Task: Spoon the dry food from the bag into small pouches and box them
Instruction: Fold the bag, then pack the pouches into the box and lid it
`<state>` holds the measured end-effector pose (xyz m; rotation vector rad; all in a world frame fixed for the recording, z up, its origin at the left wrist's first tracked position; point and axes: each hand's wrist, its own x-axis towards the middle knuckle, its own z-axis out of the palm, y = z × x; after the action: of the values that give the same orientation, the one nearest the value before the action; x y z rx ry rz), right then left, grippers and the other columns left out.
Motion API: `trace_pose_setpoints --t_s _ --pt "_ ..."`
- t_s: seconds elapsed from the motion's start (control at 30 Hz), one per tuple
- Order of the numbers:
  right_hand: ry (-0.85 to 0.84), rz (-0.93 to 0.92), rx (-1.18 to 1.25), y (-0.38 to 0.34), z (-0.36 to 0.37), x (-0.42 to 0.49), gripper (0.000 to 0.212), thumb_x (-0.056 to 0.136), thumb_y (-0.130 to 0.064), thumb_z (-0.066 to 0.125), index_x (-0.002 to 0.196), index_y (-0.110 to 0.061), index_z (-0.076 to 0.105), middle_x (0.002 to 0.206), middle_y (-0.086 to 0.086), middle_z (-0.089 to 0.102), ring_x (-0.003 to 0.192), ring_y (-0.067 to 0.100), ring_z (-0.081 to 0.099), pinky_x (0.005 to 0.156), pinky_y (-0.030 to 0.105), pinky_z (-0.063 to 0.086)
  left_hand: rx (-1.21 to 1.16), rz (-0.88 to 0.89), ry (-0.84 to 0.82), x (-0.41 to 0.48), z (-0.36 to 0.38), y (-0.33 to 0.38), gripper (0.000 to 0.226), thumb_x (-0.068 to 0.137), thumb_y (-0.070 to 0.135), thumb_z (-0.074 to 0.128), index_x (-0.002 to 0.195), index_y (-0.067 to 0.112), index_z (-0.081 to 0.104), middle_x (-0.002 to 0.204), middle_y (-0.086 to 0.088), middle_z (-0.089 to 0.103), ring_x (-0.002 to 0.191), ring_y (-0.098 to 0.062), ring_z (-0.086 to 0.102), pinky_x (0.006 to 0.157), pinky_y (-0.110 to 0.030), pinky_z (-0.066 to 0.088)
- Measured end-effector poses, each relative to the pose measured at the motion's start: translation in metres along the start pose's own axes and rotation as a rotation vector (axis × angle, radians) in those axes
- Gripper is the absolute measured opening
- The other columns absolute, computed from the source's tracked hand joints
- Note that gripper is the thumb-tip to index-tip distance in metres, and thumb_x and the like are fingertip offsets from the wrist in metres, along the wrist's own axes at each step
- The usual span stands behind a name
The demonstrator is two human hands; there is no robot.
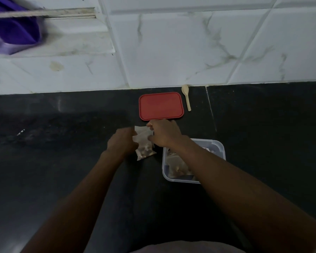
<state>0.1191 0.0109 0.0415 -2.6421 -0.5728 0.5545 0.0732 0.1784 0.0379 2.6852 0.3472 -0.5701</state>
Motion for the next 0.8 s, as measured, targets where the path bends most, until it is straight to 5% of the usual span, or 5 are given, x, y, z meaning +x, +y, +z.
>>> trace_pose_setpoints --t_s 0.13,0.23,0.37,0.57,0.8 --pt "-0.027 -0.023 -0.055 -0.003 0.004 0.006 0.037 0.093 -0.036 0.068 0.128 -0.028 0.066 0.121 -0.006 0.070 0.116 0.018 0.060 0.104 0.042 0.036 -0.122 0.040 0.032 0.002 -0.002 -0.003 0.010 0.092 0.010 0.067 0.097 0.011 0.075 0.097 -0.008 0.073 0.079 -0.016 0.068 0.070 -0.033 0.059" --pt "0.009 -0.029 0.062 -0.002 -0.003 0.002 0.016 0.094 -0.032 0.066 0.105 -0.028 0.077 0.103 -0.009 0.074 0.098 0.015 0.066 0.099 0.044 0.045 -0.216 0.088 0.023 0.002 -0.009 -0.003 0.007 0.094 0.014 0.070 0.092 0.014 0.076 0.086 0.001 0.072 0.072 -0.001 0.062 0.059 -0.015 0.043" --pt "0.046 -0.038 0.333 0.008 -0.029 -0.011 0.012 0.091 -0.025 0.073 0.100 -0.023 0.080 0.095 -0.008 0.075 0.087 0.009 0.069 0.081 0.033 0.056 -0.314 0.180 0.017 0.001 -0.030 0.000 0.011 0.091 0.020 0.076 0.101 0.019 0.080 0.086 0.005 0.075 0.073 0.003 0.063 0.065 -0.009 0.041" --pt "0.205 -0.049 0.458 0.025 -0.082 -0.056 0.004 0.093 -0.027 0.073 0.094 -0.028 0.077 0.091 -0.014 0.075 0.082 -0.004 0.069 0.068 0.004 0.046 -0.600 0.406 0.074 -0.020 -0.057 0.027 0.014 0.091 0.025 0.077 0.101 0.017 0.082 0.087 0.005 0.080 0.078 -0.004 0.072 0.081 -0.024 0.056" --pt "0.162 0.025 0.565 0.057 -0.090 -0.121 0.007 0.092 -0.020 0.075 0.099 -0.019 0.078 0.085 -0.003 0.078 0.075 0.012 0.076 0.077 0.034 0.064 -0.597 0.516 -0.037 -0.055 -0.036 0.071 0.012 0.091 0.023 0.076 0.101 0.020 0.081 0.091 0.009 0.080 0.087 -0.004 0.075 0.082 -0.019 0.058"
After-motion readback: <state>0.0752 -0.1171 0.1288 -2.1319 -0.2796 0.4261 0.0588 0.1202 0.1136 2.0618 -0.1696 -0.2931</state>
